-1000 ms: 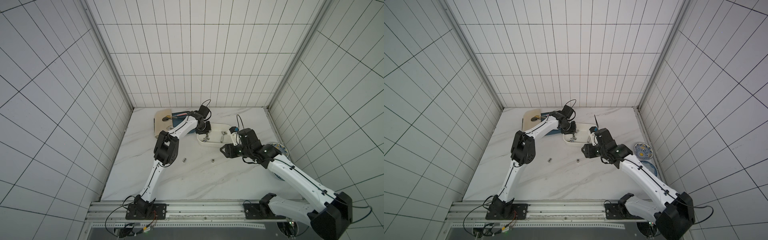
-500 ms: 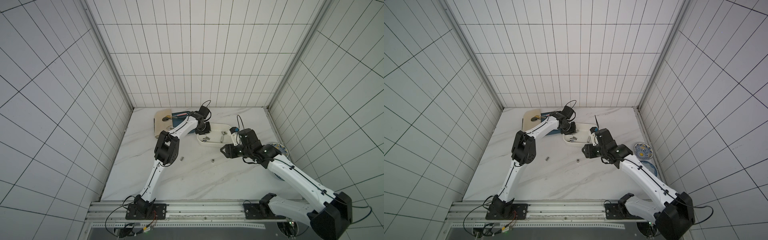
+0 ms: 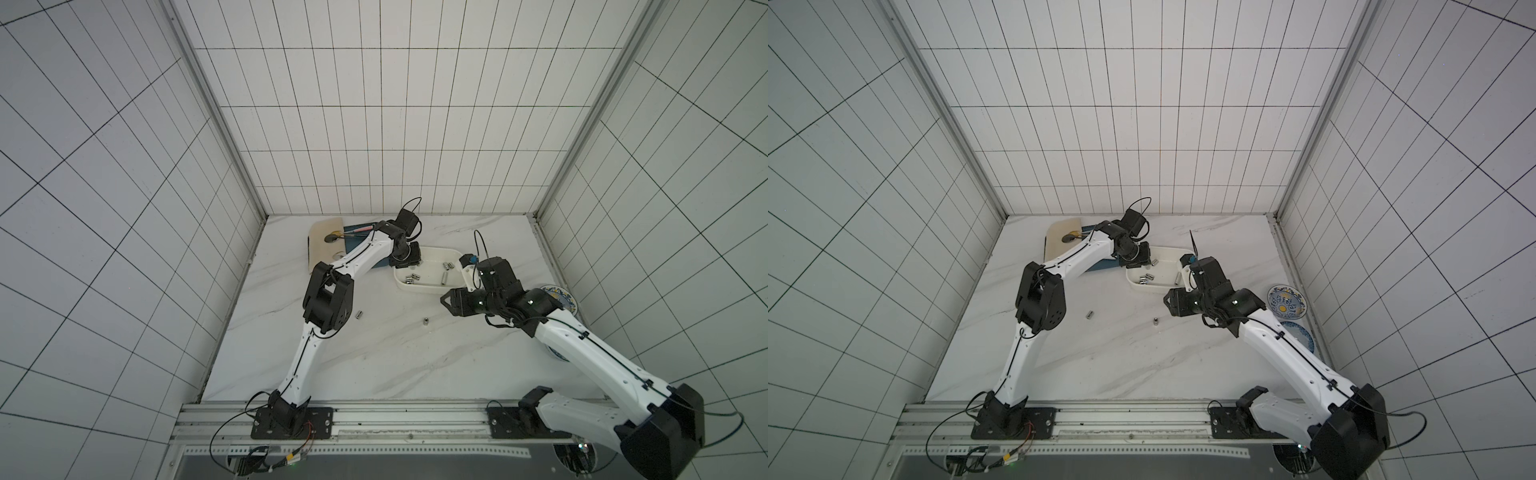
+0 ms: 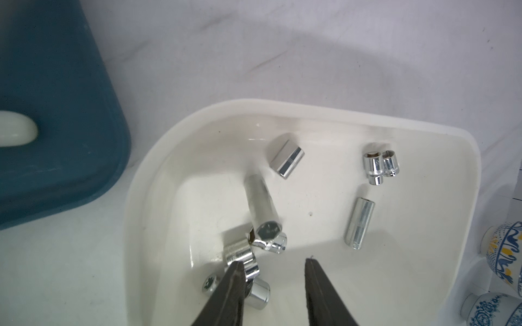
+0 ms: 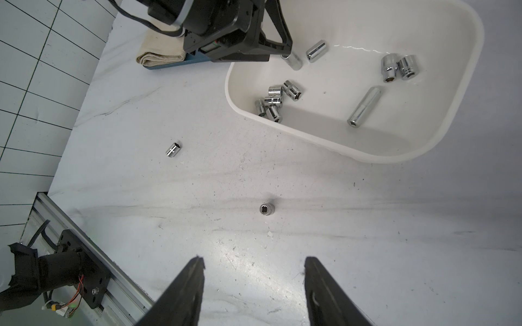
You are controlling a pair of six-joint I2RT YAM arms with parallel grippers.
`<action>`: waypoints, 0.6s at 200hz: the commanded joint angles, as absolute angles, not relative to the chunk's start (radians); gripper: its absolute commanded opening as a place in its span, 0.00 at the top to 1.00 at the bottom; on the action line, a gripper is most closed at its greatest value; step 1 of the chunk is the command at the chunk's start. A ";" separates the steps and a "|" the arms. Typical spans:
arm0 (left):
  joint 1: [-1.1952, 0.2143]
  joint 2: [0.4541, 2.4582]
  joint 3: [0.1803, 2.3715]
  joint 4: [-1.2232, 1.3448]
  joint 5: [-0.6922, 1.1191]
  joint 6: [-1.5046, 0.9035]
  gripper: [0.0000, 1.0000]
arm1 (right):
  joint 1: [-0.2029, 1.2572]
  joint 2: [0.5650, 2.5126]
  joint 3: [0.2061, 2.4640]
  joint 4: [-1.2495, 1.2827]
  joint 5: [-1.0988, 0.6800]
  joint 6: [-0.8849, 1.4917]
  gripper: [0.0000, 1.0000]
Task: Put the socket on the desktop into the storage box
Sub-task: Place the socket head in the storage box.
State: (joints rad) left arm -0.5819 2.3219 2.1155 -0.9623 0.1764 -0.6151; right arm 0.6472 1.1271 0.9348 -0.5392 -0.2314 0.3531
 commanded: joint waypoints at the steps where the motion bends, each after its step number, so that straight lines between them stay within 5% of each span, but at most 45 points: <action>1: -0.585 2.236 2.073 -0.953 0.131 -0.594 0.56 | 0.639 1.120 0.923 -0.531 -0.247 0.364 0.40; 120: -0.453 1.834 1.567 -0.884 0.001 -0.597 0.46 | 0.701 1.160 0.966 -0.514 -0.266 0.362 0.40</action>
State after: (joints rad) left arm -0.4778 1.9041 1.6260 -0.9180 0.0444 -0.6014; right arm 0.6735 1.1416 0.9352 -0.5343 -0.2600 0.3565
